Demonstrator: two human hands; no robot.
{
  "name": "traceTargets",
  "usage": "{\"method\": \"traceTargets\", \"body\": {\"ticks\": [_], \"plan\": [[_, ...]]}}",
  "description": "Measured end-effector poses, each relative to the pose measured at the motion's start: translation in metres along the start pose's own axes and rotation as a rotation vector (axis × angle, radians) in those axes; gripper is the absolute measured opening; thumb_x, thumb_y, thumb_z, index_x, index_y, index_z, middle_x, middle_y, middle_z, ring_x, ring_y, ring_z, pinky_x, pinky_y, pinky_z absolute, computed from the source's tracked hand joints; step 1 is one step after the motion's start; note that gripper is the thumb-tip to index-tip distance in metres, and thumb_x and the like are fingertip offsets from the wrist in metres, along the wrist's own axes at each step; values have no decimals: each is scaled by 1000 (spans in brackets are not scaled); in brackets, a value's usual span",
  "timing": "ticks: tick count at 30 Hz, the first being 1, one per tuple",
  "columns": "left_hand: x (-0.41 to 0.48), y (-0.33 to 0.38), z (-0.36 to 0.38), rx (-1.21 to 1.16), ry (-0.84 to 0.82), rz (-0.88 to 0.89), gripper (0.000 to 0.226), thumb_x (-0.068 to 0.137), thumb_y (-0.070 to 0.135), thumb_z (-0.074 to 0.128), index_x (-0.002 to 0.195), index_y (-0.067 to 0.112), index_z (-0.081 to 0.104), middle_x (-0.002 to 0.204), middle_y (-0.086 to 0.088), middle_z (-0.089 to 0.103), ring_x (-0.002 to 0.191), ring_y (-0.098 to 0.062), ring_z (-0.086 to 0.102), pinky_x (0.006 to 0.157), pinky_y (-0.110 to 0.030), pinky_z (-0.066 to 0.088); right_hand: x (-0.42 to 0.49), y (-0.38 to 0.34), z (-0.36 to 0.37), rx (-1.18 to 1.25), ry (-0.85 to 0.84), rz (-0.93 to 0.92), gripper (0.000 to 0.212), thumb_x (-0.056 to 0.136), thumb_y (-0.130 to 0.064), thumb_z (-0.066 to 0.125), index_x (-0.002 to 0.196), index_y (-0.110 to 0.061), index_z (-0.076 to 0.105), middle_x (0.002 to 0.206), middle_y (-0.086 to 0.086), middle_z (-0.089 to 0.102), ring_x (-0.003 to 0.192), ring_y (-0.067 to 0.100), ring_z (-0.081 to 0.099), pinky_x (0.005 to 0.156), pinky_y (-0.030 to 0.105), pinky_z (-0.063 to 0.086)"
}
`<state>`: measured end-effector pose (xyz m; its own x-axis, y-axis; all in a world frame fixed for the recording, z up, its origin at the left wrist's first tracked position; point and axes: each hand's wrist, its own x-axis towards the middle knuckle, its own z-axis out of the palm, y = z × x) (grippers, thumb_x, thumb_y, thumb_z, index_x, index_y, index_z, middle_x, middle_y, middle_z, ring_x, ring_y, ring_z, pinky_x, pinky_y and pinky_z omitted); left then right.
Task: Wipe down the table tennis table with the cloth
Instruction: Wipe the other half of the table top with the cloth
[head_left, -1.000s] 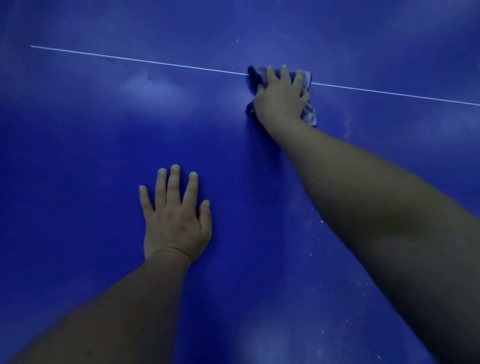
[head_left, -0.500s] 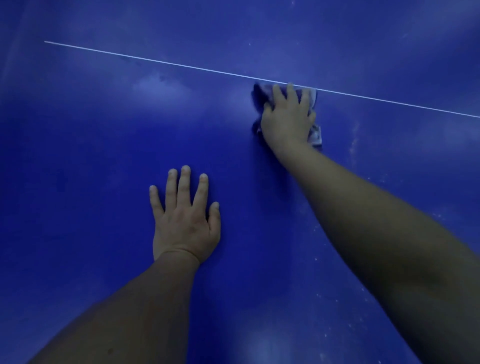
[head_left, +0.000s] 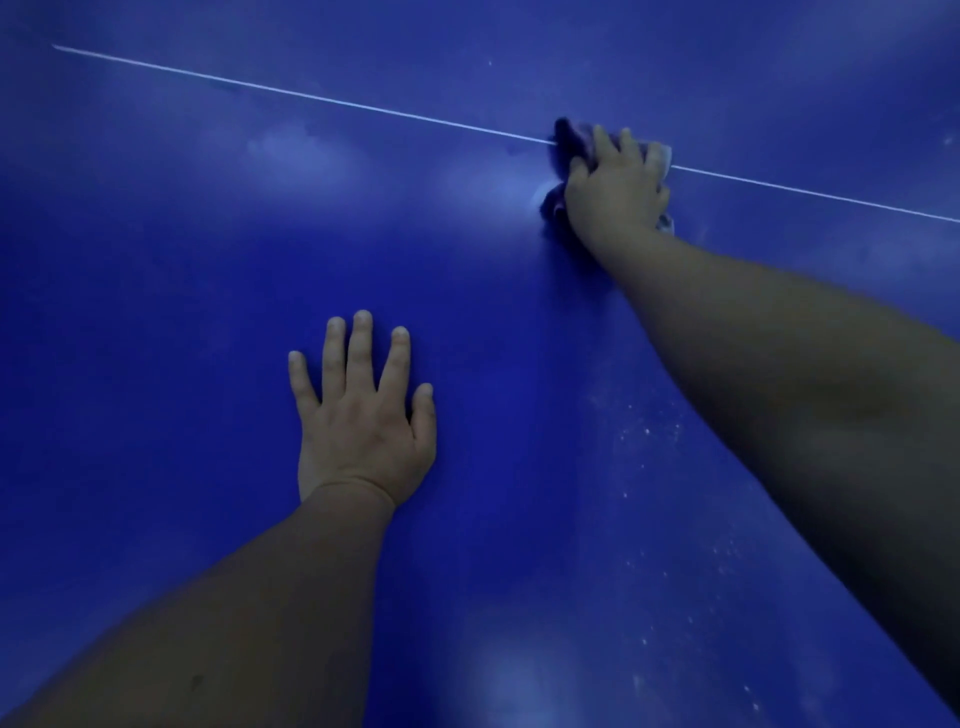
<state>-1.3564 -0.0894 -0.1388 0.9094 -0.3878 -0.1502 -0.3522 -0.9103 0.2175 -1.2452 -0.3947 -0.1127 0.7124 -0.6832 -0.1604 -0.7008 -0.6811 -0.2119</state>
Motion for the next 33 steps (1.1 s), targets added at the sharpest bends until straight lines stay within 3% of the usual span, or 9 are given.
{"method": "traceTargets", "body": {"ticks": [6, 13, 17, 21, 28, 33], "plan": [[-1, -2, 1, 1, 13, 7, 66, 98, 52, 22, 157, 21, 27, 166, -11, 17, 155, -30, 4, 121, -62, 3, -107, 46, 16, -50, 62, -133, 51, 102, -38, 48, 152, -26, 44, 163, -1, 33, 152, 29, 19, 116, 49, 28], [0, -1, 2, 1, 33, 19, 66, 98, 52, 24, 156, 20, 30, 165, -13, 20, 154, -32, 7, 121, -62, 3, -8, 27, -5, -55, 20, -66, 55, 103, -41, 40, 156, -27, 35, 166, -1, 25, 154, 27, 11, 120, 52, 22], [-1, -2, 3, 11, 20, 23, 66, 99, 53, 21, 156, 22, 27, 166, -11, 17, 154, -30, 4, 121, -62, 2, -62, 42, 3, -43, 42, -48, 54, 103, -37, 44, 155, -25, 38, 165, 1, 28, 153, 29, 14, 120, 51, 24], [-2, -3, 2, 7, 17, 23, 66, 99, 54, 21, 156, 21, 28, 165, -12, 18, 154, -31, 5, 121, -62, 3, -113, 76, 8, -73, 25, -156, 52, 103, -36, 49, 153, -22, 42, 163, 2, 32, 151, 31, 20, 116, 51, 30], [-1, -2, 4, 14, 35, 38, 67, 97, 56, 23, 156, 23, 28, 165, -13, 17, 154, -32, 5, 121, -63, 3, 9, 58, -14, -16, 29, 19, 56, 103, -42, 37, 157, -29, 31, 166, -4, 23, 154, 26, 10, 120, 55, 19], [-1, -3, 4, 28, 17, 33, 70, 96, 59, 21, 157, 26, 25, 167, -11, 12, 155, -29, -1, 121, -61, -1, -85, 75, 2, -40, 56, -79, 55, 102, -35, 45, 155, -26, 37, 165, 0, 27, 153, 28, 14, 119, 52, 24]]}}
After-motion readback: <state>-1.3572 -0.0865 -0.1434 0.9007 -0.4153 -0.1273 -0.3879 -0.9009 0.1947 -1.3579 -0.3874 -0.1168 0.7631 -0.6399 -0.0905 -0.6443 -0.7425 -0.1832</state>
